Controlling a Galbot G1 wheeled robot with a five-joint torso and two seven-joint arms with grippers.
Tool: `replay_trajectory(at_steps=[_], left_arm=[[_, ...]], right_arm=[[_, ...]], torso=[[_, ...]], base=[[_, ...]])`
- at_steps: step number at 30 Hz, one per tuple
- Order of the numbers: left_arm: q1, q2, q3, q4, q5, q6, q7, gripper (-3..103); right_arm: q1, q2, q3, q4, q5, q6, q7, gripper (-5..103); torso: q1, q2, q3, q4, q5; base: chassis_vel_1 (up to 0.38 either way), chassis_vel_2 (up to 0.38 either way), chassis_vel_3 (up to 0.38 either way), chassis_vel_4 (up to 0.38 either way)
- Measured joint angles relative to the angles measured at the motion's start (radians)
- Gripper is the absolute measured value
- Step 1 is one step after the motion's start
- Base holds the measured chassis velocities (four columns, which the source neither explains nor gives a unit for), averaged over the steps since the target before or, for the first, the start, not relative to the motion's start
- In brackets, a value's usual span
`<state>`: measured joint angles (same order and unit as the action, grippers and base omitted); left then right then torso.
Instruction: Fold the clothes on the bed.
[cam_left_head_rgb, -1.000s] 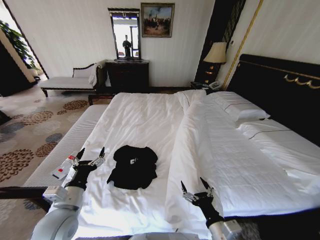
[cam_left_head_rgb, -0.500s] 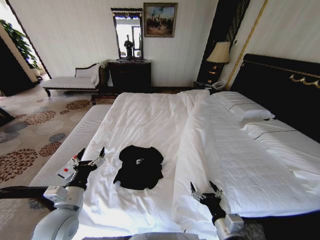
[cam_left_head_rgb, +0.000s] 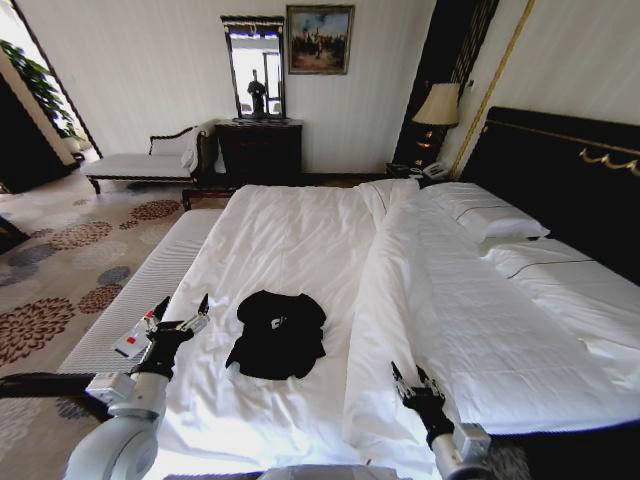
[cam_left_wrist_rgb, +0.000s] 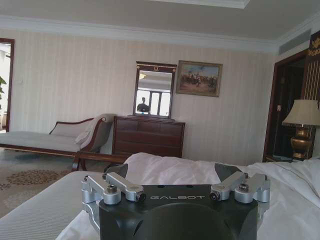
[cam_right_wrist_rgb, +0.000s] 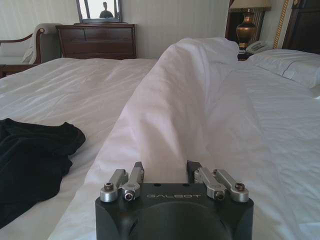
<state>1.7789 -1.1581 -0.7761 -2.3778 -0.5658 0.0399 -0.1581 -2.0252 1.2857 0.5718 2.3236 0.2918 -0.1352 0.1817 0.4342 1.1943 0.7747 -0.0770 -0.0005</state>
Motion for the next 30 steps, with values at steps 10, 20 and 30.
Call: replay_trajectory(at_steps=[10,20,30], left_arm=[[0.0,-0.019,-0.015,0.018,-0.027,-0.008,0.002,99],[-0.016,-0.024,-0.008,0.039,-0.034,-0.008,0.001,99],[-0.018,-0.021,-0.011,0.043,-0.054,0.001,-0.007,99]], right_arm=[[-0.008,-0.004,0.016,0.009,0.026,-0.012,0.006,4],[0.003,0.006,0.06,0.023,0.068,-0.023,0.007,2],[0.152,0.026,0.296,-0.006,0.26,-0.068,0.047,2]], torso=[[0.0,0.0,0.0,0.0,-0.0002],[0.0,0.0,0.0,-0.0001,-0.0001],[0.0,0.0,0.0,0.0,0.0]], base=[[0.0,0.0,0.0,0.0],[0.0,0.0,0.0,0.0],[0.0,0.0,0.0,0.0]])
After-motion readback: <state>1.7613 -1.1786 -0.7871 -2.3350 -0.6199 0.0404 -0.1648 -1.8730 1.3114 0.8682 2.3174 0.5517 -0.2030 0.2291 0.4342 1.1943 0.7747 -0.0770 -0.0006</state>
